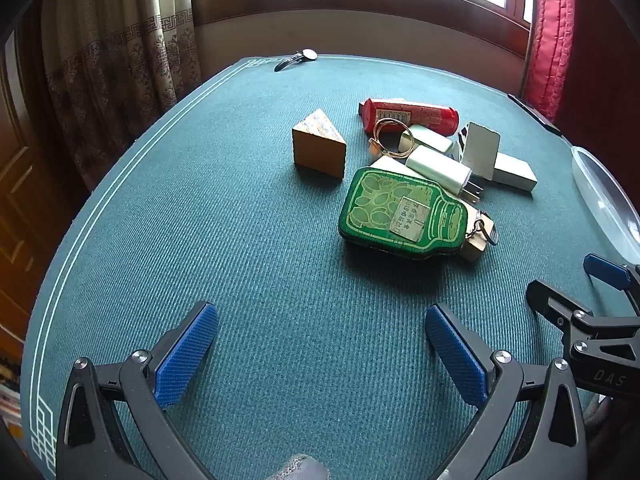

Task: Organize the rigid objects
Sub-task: 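Grasp the green bottle-shaped keychain with the left gripper and lift it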

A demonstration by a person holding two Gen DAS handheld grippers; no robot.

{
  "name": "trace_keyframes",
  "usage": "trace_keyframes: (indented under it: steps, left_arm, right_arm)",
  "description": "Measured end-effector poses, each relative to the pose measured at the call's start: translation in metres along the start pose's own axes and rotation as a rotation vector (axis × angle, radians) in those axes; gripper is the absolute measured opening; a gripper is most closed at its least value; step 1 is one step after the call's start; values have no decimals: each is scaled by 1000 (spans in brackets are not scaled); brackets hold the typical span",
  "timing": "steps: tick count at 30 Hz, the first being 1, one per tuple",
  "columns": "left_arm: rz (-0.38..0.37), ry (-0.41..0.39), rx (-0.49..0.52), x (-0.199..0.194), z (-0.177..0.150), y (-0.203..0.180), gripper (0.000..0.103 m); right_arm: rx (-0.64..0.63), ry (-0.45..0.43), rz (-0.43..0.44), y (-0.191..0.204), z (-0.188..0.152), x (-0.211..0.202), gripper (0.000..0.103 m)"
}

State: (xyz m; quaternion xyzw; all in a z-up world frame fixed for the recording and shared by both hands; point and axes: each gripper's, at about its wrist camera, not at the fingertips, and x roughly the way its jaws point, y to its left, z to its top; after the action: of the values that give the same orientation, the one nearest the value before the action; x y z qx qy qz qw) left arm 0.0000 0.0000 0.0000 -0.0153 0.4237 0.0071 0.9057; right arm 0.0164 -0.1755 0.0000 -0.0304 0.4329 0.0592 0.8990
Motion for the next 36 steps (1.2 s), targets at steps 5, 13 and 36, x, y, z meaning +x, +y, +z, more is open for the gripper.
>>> trace_keyframes:
  steps: [5,13,36]
  left_arm:
    - [3,-2,0,0,0,0,103]
    - [9,2,-10,1,0,-1,103]
    - [-64,-44,34,-15,11,-5,103]
  right_arm:
    - [0,-2,0,0,0,0,103]
    - [0,-2,0,0,0,0,103]
    - [-7,4,11,-4,2,-1,103]
